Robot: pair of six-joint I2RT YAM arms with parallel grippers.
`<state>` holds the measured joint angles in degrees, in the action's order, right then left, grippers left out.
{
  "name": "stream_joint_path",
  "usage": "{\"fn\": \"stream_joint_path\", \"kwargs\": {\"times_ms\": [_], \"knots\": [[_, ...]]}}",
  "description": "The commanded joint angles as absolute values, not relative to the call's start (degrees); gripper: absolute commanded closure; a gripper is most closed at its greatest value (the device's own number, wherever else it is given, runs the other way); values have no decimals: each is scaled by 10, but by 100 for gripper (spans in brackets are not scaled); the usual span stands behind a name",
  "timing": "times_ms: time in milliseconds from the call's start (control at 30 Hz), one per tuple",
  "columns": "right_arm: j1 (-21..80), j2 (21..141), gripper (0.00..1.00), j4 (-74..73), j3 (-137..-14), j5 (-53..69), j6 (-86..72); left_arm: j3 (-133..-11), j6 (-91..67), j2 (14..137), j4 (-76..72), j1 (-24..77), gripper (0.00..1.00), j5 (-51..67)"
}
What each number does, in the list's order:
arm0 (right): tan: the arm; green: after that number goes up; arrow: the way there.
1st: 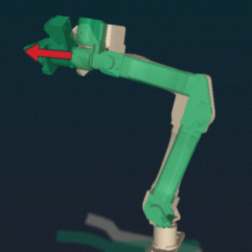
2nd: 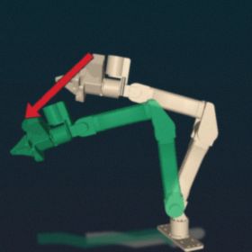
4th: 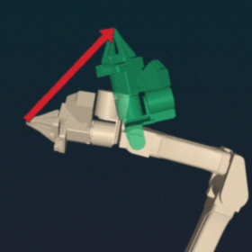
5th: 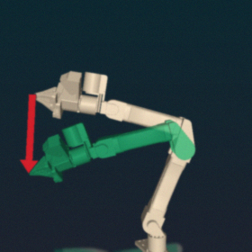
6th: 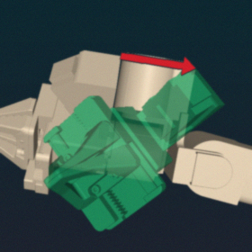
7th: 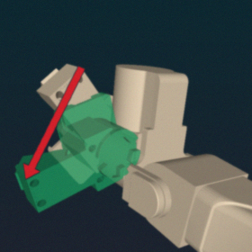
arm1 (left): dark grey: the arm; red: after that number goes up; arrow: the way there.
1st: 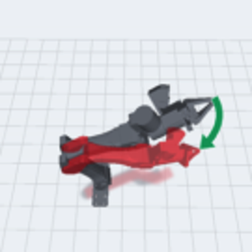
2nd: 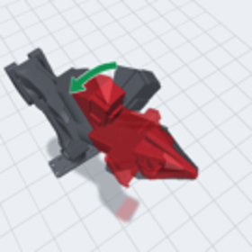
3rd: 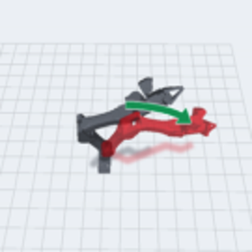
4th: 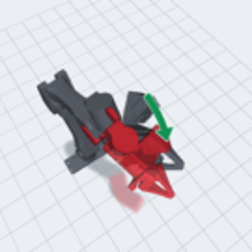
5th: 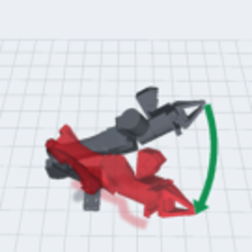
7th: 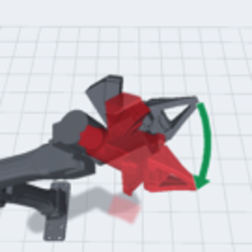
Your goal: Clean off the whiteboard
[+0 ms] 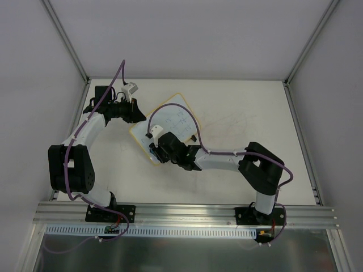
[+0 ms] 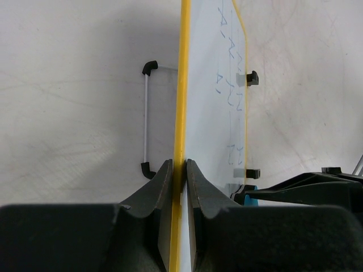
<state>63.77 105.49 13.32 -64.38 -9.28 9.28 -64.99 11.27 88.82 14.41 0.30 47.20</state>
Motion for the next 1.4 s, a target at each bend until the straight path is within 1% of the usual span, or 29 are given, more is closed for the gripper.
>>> {"fn": "stream_joint_path", "kwargs": {"times_ms": [0,200,433,533,1133,1367], "knots": [[629,1078,100,115,-710,-185,104,-657,106,867,157,4,100,472],[631,1124,100,72,-822,-212,115,-657,103,867,157,4,100,469],[642,1158,100,53,-896,-196,118,-653,102,867,157,4,100,464],[645,1166,100,40,-905,-194,125,-655,98,868,156,4,100,461],[669,1136,100,6,-770,-194,134,-664,76,878,157,4,100,443],[671,1116,100,7,-705,-223,114,-667,70,877,158,4,100,435]]}}
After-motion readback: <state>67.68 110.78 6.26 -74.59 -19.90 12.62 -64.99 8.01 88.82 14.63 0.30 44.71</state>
